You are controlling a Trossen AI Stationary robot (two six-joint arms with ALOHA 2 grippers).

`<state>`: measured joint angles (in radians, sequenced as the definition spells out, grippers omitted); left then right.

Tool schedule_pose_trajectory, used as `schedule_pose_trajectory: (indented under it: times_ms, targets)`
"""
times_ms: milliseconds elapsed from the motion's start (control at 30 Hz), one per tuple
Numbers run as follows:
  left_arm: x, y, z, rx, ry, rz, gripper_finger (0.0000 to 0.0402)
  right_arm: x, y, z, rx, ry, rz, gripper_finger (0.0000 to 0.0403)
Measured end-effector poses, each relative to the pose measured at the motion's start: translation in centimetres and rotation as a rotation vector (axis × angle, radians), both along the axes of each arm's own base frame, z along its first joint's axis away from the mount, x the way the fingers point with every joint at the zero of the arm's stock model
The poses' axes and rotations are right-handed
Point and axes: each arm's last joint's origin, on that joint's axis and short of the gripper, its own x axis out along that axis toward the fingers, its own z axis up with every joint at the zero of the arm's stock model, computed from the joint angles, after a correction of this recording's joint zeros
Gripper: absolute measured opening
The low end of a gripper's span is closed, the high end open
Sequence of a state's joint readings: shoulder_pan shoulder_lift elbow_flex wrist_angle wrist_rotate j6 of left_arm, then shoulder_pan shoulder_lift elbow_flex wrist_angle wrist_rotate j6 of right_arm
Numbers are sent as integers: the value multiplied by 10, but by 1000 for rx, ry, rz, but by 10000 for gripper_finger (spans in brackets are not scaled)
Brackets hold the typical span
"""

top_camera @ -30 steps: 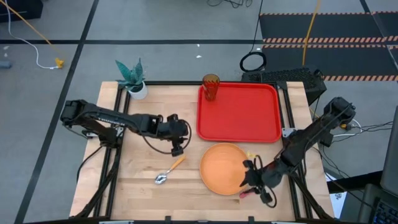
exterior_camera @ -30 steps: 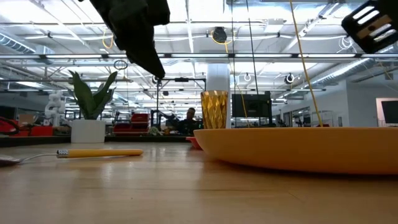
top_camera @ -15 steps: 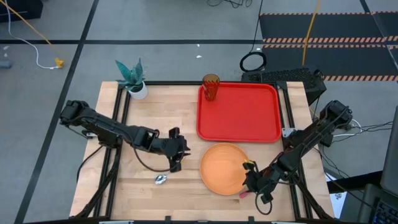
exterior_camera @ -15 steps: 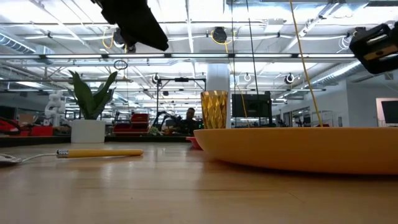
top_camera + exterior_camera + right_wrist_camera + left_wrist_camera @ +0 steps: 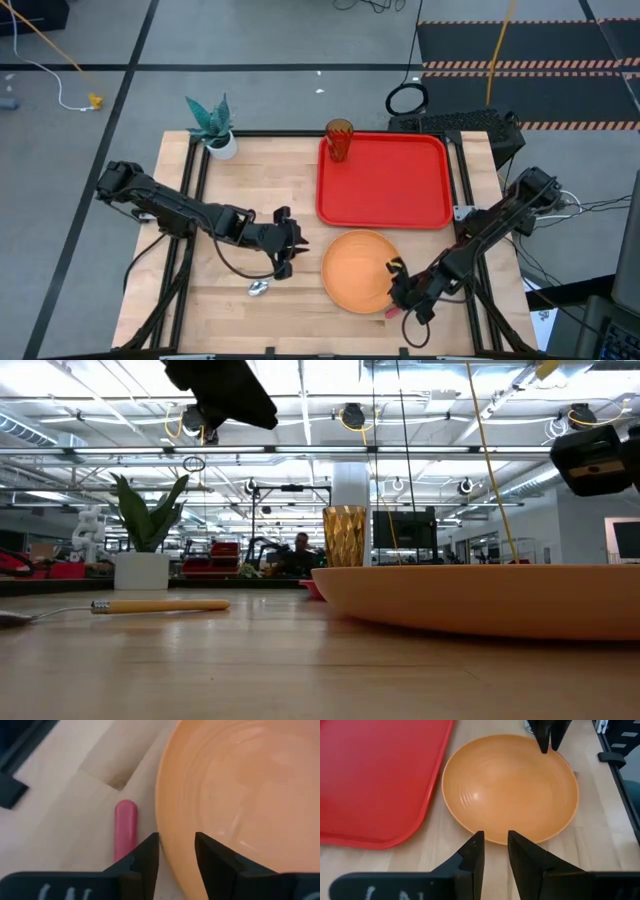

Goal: Pick and place plate/cup/fork/spoon on tray
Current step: Put the orange plate on the red serving tray to the bottom right of the orange cup

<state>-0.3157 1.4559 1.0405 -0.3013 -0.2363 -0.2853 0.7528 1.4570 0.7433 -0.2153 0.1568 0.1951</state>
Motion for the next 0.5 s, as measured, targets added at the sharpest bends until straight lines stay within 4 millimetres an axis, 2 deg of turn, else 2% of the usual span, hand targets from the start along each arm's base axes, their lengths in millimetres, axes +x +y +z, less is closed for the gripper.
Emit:
schedule_pose_trajectory:
  times_ms: [200,500]
  targets:
    - [1,0,2,-4,-21,-2,88,0,1,-7,-18,27,43,74]
    - [1,0,2,3,-21,-9,88,1,2,-6,-38,7,89,12]
